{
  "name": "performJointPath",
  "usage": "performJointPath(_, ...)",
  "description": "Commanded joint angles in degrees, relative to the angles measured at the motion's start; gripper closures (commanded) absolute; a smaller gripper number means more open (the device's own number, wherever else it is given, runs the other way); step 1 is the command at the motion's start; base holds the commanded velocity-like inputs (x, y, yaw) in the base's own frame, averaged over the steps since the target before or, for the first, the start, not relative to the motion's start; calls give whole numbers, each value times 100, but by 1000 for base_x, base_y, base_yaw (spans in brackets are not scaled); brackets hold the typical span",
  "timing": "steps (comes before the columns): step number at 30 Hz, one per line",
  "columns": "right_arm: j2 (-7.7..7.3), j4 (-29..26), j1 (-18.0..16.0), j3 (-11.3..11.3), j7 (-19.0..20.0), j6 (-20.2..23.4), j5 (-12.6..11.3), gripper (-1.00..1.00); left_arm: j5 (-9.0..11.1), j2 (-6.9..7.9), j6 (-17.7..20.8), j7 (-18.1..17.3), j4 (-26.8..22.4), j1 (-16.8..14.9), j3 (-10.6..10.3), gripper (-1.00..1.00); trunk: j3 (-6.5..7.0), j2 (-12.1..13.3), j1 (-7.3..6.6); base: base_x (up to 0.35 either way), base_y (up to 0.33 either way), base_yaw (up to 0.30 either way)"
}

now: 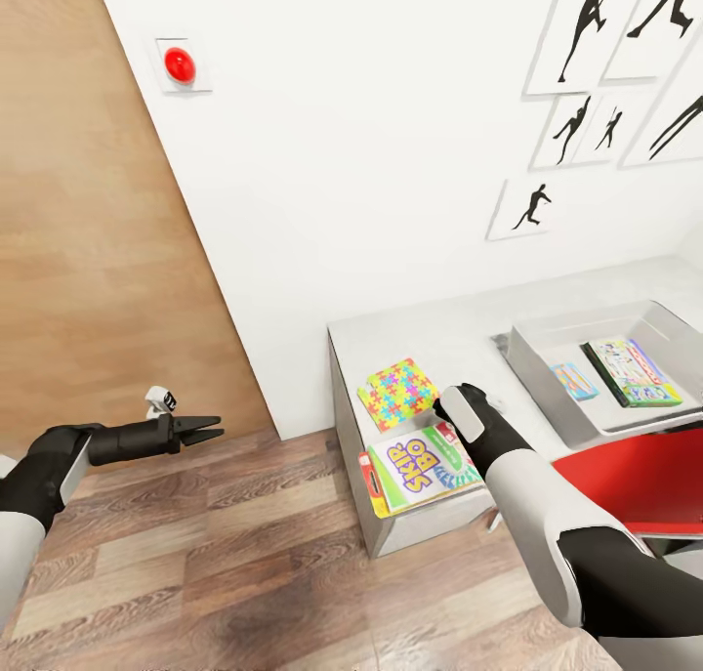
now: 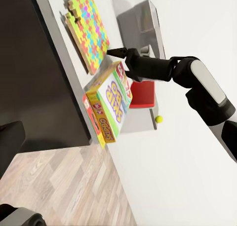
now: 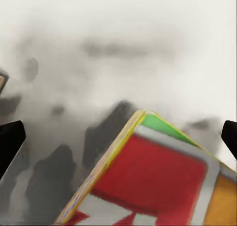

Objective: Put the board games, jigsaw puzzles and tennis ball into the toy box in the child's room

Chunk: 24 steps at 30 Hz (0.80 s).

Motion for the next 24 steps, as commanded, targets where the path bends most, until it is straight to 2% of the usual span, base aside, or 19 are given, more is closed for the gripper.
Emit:
performJointPath(1, -5, -7, -4, 32, -40, 32, -34, -100, -2, 3, 61, -22, -1, -3, -2, -100, -10, -10, 2, -112, 0, 0)
performJointPath(10, -5, -7, -4, 32, -40, 32, -38, -100, -2, 3, 61, -22, -1, -3, -2, -100, -10, -10, 2, -25, 1, 0)
performJointPath(24, -2, -7, -4, 32, -40, 32, -38, -100, -2, 4, 61, -22, -1, -3, 0, -100, -10, -10, 2, -25, 68, 0)
